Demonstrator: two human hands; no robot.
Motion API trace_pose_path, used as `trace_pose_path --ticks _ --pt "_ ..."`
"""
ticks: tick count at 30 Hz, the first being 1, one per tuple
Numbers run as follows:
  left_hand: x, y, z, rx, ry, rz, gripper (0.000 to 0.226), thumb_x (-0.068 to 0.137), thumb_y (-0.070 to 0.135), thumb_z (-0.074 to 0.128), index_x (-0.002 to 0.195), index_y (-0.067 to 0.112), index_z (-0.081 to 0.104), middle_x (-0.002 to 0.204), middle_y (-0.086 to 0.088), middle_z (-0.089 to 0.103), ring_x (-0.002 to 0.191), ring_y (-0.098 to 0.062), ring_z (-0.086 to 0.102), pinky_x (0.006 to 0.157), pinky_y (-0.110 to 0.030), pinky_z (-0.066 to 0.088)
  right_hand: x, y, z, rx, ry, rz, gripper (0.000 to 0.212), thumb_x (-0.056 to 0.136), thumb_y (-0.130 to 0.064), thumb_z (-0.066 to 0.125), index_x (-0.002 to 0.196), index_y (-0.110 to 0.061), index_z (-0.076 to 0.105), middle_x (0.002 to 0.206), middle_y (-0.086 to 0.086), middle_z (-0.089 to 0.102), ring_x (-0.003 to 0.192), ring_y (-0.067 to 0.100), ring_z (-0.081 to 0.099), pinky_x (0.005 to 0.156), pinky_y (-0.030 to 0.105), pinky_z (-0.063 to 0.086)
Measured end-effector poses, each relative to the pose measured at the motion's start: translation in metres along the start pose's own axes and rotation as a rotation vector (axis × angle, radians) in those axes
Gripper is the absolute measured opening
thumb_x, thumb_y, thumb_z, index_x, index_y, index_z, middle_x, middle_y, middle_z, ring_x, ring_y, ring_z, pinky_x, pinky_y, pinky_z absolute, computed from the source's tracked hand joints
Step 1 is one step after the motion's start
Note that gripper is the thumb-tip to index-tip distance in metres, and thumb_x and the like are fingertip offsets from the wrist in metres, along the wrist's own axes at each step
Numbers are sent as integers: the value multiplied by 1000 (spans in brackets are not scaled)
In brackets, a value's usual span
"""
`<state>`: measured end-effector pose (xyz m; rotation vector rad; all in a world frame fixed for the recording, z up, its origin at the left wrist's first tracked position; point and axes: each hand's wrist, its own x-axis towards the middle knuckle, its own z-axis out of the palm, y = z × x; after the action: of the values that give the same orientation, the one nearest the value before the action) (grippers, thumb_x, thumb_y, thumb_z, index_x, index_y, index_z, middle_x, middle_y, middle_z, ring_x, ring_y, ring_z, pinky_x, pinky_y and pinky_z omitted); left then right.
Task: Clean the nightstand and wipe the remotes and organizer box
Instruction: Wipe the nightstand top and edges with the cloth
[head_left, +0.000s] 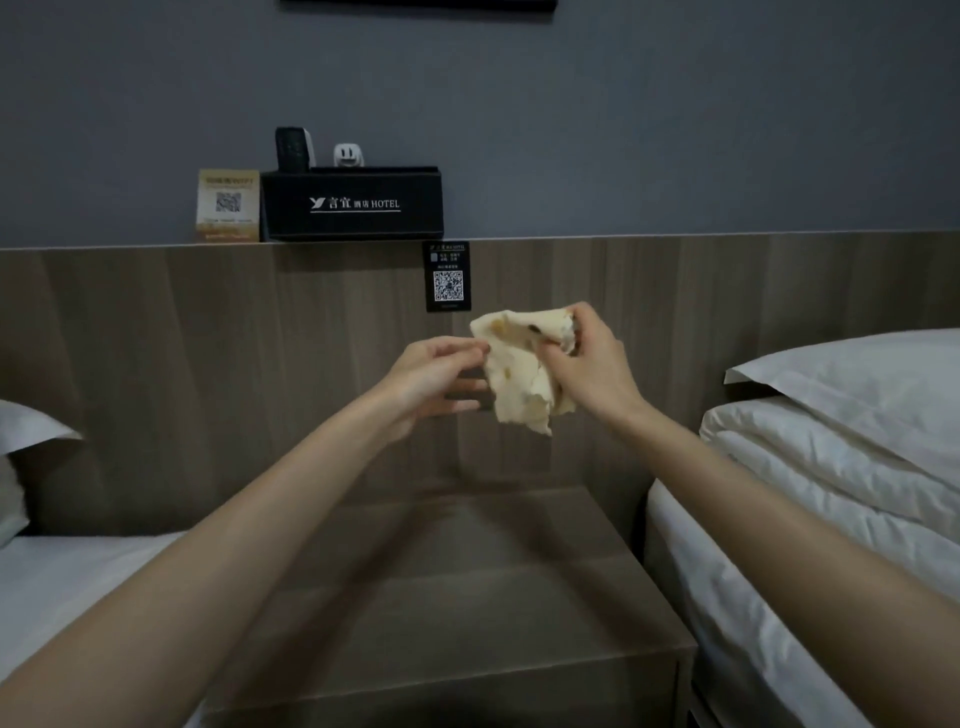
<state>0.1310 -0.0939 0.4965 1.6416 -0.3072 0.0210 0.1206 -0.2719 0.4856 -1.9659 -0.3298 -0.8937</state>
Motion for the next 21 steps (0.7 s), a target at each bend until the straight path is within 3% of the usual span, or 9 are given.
trace_pose_path --ticks 4,7,9,13,16,21 --pt "48 -1 -9 352 54 150 28 96 20 57 125 21 59 123 1 63 103 -14 61 68 -21 50 59 10 -2 -28 133 55 8 89 -14 58 96 -14 56 88 -5 60 85 13 56 63 19 38" --pt "89 -6 -20 626 78 281 42 95 22 57 136 18 52 130 1 58 119 -14 54 98 -27 45 100 19 0 -45 242 70 12 88 -12 57 100 -12 59 90 -3 61 87 15 56 70 21 37" --pt "113 -9 -25 721 88 295 48 95 26 57 141 21 46 138 -3 54 128 -20 50 108 -32 38 124 26 2 -52 302 63 12 87 -11 57 99 -11 59 91 -1 61 86 15 56 69 22 37" --pt "164 -13 -31 904 120 326 57 96 32 55 148 22 36 150 -8 41 139 -27 37 112 -33 30 172 46 10 -169 388 -85 5 87 -12 59 89 -12 54 96 4 55 83 17 50 69 20 32" --pt "204 -19 -40 1002 166 321 63 94 44 51 151 27 28 156 -8 31 143 -32 27 116 -44 27 206 58 20 -234 400 -209 14 86 -3 56 84 -15 49 97 2 43 78 16 44 64 17 27" --pt "255 -28 -52 1199 234 258 62 96 53 40 152 39 18 163 3 8 148 -35 1 116 -53 19 256 78 39 -302 481 -390 14 81 7 50 84 -7 51 94 4 40 76 19 43 65 30 37"
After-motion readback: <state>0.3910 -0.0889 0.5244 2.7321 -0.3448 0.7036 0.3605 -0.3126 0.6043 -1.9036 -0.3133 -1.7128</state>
